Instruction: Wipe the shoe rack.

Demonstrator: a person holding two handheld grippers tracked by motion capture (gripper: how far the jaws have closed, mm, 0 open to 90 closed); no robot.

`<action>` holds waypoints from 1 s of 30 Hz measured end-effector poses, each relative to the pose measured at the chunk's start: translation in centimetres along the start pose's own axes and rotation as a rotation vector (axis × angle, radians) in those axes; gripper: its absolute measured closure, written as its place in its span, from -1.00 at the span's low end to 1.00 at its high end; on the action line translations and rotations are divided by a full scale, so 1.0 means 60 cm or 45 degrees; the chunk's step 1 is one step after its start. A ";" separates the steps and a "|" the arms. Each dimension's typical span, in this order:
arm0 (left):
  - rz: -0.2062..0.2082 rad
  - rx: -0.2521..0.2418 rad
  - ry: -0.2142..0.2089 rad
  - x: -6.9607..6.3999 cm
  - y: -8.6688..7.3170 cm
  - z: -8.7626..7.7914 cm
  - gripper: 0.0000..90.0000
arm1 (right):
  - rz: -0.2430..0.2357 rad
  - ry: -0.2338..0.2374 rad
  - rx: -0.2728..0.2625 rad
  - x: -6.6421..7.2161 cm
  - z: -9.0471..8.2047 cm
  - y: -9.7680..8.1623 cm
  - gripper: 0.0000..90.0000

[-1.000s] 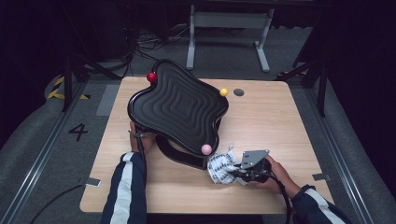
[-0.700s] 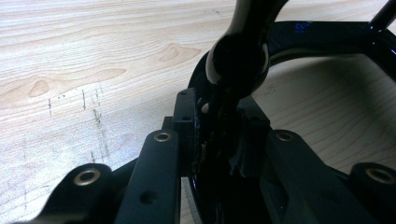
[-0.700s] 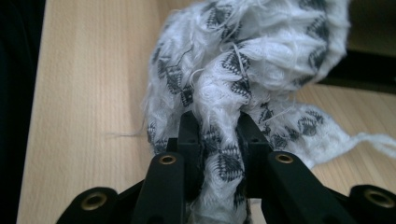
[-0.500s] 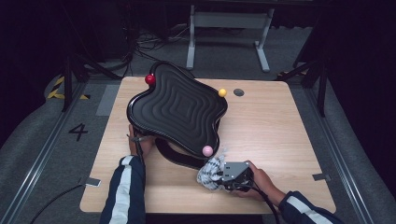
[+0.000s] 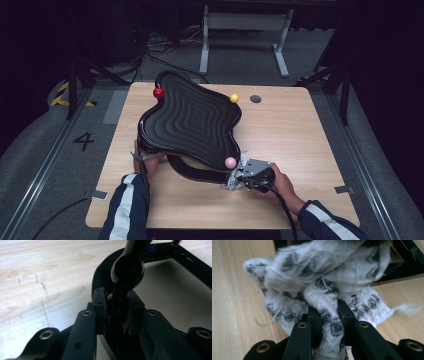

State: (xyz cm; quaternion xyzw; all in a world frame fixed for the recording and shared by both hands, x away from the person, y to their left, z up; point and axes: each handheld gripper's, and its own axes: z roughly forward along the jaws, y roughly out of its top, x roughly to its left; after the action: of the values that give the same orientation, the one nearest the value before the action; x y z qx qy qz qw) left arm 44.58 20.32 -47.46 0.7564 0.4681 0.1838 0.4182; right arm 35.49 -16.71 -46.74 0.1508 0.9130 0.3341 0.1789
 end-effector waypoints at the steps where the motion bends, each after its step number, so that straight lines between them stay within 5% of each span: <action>1: 0.029 0.004 0.016 0.000 -0.002 -0.004 0.65 | 0.002 0.027 -0.002 0.000 -0.004 -0.003 0.69; 5: 0.014 -0.014 0.019 -0.005 -0.009 -0.008 0.65 | -0.083 0.171 -0.006 0.011 -0.027 -0.010 0.69; 9: 0.000 -0.016 0.030 -0.010 -0.010 -0.009 0.65 | -0.043 0.264 -0.073 0.028 -0.040 -0.004 0.68; 12: 0.022 -0.008 0.039 -0.014 -0.013 -0.013 0.65 | -0.052 0.245 -0.075 0.042 -0.033 0.005 0.69; 18: 0.024 -0.018 0.066 -0.021 -0.020 -0.019 0.64 | 0.084 0.044 -0.097 0.039 -0.024 0.003 0.71; 21: 0.070 -0.009 0.046 -0.029 -0.027 -0.028 0.65 | 0.149 -0.031 -0.083 0.026 -0.024 -0.001 0.72; 25: 0.132 0.001 0.040 -0.043 -0.035 -0.038 0.65 | 0.192 -0.048 -0.067 0.004 -0.024 -0.008 0.71; 30: 0.167 -0.004 0.040 -0.047 -0.040 -0.043 0.65 | 0.175 0.059 0.013 -0.009 -0.042 -0.030 0.71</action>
State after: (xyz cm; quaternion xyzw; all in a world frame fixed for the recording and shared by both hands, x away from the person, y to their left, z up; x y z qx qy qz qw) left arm 40.11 19.56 -47.57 0.7818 0.4237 0.2236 0.3991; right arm 34.58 -19.65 -46.03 0.2064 0.9061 0.3443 0.1335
